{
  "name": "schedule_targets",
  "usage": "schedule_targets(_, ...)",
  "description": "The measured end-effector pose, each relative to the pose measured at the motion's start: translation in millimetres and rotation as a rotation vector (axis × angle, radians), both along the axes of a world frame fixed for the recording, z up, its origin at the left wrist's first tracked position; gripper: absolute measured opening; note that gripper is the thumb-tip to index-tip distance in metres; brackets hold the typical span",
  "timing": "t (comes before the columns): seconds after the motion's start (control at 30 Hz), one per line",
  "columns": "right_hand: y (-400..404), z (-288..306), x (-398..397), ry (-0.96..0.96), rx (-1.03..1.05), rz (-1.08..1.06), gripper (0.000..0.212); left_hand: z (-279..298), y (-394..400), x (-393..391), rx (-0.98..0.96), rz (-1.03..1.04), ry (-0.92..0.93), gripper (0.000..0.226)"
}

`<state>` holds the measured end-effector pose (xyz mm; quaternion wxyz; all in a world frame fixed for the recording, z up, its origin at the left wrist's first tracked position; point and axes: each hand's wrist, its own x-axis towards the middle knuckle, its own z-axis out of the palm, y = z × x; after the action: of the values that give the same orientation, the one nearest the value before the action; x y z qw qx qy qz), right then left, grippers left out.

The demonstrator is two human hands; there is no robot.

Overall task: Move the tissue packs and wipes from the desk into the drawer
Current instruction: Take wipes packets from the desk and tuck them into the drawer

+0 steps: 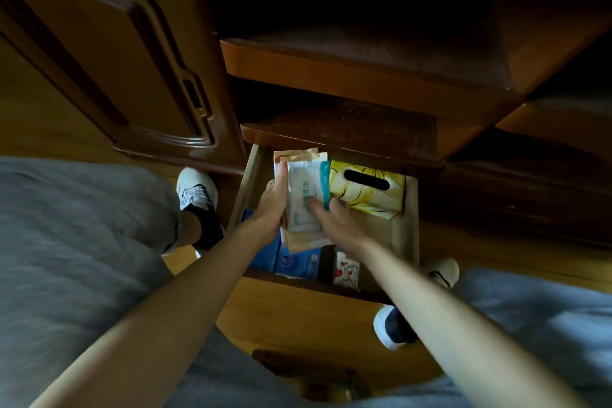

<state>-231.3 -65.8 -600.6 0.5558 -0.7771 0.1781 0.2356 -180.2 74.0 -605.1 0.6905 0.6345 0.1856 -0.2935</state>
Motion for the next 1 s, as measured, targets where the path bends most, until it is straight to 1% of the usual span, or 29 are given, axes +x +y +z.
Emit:
schedule_targets(0.03, 3.8, -1.5, -1.2, 0.014, 0.087, -0.015, 0.046, -1.1, 0.4, 0.3, 0.034, -0.023, -0.022, 0.087)
schedule_targets(0.1, 5.0, -1.7, -1.5, 0.059, 0.271, -0.015, 0.035, -7.8, 0.5, 0.3, 0.082, -0.028, -0.072, 0.071)
schedule_targets(0.13, 3.1, -1.3, -1.4, 0.079, 0.309, 0.002, 0.034, -11.4, 0.5, 0.4, 0.113, -0.014, -0.085, 0.064)
schedule_targets(0.2, -2.9, -4.9, -1.2, 0.129, 0.362, 0.005, 0.035, -16.2, 0.1, 1.5, 0.207, 0.011, -0.044, 0.059)
schedule_targets(0.3, -5.0, -14.8, 1.5, 0.233, 0.441, -0.077, 0.036, -15.6, -0.5, 5.3, 0.322, -0.076, 0.075, 0.062)
schedule_targets(0.33, -3.8, -18.2, 4.6, 0.254, 0.446, -0.131, 0.036, -16.4, 0.8, 7.1, 0.363, -0.075, 0.067, 0.061)
schedule_targets(0.4, -1.1, -25.9, 16.3, 0.264, 0.426, -0.212, 0.035, -19.3, 9.2, 10.3, 0.474, -0.004, -0.056, 0.050)
schedule_targets(0.5, 5.2, -40.5, 46.9, 0.273, 0.334, -0.280, 0.040, -25.1, 35.8, 17.6, 0.684, 0.111, -0.325, 0.023)
schedule_targets(0.57, 11.9, -53.2, 69.2, 0.272, 0.272, -0.330, 0.047, -29.5, 52.3, 23.1, 0.811, 0.118, -0.408, 0.028)
schedule_targets(0.6, 16.3, -60.0, 79.7, 0.261, 0.241, -0.346, 0.050, -31.6, 58.6, 25.0, 0.849, 0.127, -0.409, 0.030)
schedule_targets(0.67, 25.8, -72.1, 98.0, 0.237, 0.169, -0.347, 0.051, -38.1, 68.4, 25.9, 0.856, 0.151, -0.367, 0.033)
schedule_targets(0.7, 31.1, -78.2, 106.2, 0.230, 0.139, -0.341, 0.050, -44.9, 72.0, 25.1, 0.829, 0.152, -0.327, 0.033)
schedule_targets(0.8, 51.9, -101.6, 126.2, 0.234, 0.016, -0.280, 0.051, -67.3, 76.5, 16.8, 0.651, 0.138, -0.188, 0.031)
schedule_targets(0.83, 59.6, -109.7, 131.0, 0.244, -0.064, -0.221, 0.052, -74.6, 76.9, 13.2, 0.618, 0.119, -0.157, 0.031)
schedule_targets(0.9, 69.2, -119.6, 137.2, 0.274, -0.246, -0.064, 0.056, -85.8, 77.5, 6.6, 0.639, 0.025, -0.149, 0.039)
schedule_targets(1.0, 62.9, -116.0, 141.3, 0.326, -0.555, 0.204, 0.070, -91.7, 78.9, 5.0, 0.658, -0.034, -0.140, 0.050)
